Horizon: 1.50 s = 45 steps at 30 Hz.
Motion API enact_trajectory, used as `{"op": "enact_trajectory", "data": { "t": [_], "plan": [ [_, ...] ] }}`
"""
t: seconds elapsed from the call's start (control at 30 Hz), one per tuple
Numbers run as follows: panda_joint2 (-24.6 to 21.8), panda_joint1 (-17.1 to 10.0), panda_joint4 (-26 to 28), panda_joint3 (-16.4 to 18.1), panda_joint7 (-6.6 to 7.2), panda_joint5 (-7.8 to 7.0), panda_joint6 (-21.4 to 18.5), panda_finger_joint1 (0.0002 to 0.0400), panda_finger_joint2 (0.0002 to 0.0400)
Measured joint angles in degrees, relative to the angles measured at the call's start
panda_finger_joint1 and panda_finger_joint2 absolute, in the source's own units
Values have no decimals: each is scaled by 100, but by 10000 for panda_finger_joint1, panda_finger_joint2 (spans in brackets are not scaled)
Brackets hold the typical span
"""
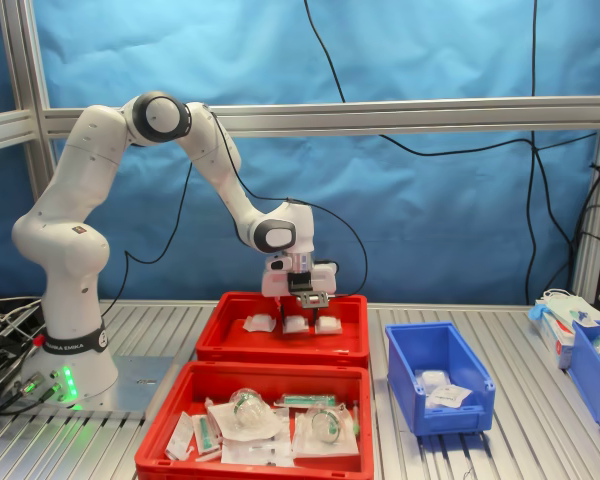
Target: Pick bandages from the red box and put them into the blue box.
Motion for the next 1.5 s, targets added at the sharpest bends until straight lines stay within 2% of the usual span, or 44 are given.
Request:
{"op": "enact_trajectory", "data": {
  "t": [0.27,0.4,0.6,0.63,0.7,0.73,0.83,0.87,1.0,1.03,1.17,1.2,1.33,1.37,1.47,1.5],
  "plan": [
    [11,15,3,11,14,0,-3,400,400],
    [23,16,3,17,112,0,-5,400,400],
    [27,17,3,23,174,0,-6,400,400],
    [28,17,3,24,183,0,-6,386,386],
    [28,17,3,25,200,0,-6,386,386],
    [28,17,3,26,216,0,-6,338,338],
    [28,17,3,28,243,0,-6,338,338],
    [28,17,3,28,249,0,-6,288,288],
    [28,17,3,28,267,0,-6,288,288],
    [28,17,5,28,274,0,-6,238,238],
    [28,17,17,27,285,0,-6,238,238],
    [27,17,19,27,287,0,-6,188,188],
    [27,17,31,19,292,0,-6,188,188],
    [27,17,33,17,293,0,-6,138,138],
    [27,18,37,7,295,0,-6,138,138],
    [27,19,40,0,295,0,-6,89,89]
  ]
}}
